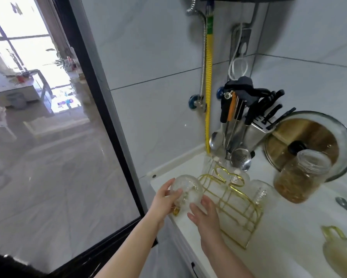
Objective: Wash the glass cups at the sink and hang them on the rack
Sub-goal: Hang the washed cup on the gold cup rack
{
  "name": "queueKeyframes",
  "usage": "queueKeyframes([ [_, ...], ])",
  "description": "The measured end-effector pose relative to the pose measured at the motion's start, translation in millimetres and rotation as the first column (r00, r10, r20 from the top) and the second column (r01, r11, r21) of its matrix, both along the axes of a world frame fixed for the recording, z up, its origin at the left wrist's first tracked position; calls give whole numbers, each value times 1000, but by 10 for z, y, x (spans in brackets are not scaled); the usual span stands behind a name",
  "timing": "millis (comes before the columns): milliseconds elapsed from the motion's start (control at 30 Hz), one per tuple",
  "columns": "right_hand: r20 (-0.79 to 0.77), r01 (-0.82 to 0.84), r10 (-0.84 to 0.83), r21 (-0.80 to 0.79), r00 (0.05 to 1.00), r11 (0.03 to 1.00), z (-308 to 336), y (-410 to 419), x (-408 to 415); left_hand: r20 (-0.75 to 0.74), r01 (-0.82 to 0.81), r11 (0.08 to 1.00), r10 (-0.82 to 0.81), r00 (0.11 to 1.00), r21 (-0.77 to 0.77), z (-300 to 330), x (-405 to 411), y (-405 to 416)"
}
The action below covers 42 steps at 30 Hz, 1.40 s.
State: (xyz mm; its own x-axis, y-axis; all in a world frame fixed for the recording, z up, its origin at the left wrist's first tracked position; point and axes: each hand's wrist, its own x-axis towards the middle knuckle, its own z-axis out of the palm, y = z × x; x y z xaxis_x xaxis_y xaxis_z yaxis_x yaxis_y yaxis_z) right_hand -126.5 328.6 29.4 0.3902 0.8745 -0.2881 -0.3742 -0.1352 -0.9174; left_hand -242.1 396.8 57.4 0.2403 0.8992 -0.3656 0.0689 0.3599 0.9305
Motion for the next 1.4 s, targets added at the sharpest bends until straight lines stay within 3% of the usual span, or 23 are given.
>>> queueKeyframes([
  [433,93,275,-263,-167,960,947,-315,492,-280,-73,221,967,-231,970,-129,-343,23,723],
  [700,227,344,-294,-227,928,911,-408,527,-394,-83,309,928,-332,940,-209,-510,26,901],
  [967,334,352,-252,-282,908,893,-407,530,-429,-220,395,901,-428,877,-179,-603,-12,996],
  [1400,370,402,-266,-362,890,841,-452,403,-369,-335,394,919,-366,868,15,-648,-187,764],
])
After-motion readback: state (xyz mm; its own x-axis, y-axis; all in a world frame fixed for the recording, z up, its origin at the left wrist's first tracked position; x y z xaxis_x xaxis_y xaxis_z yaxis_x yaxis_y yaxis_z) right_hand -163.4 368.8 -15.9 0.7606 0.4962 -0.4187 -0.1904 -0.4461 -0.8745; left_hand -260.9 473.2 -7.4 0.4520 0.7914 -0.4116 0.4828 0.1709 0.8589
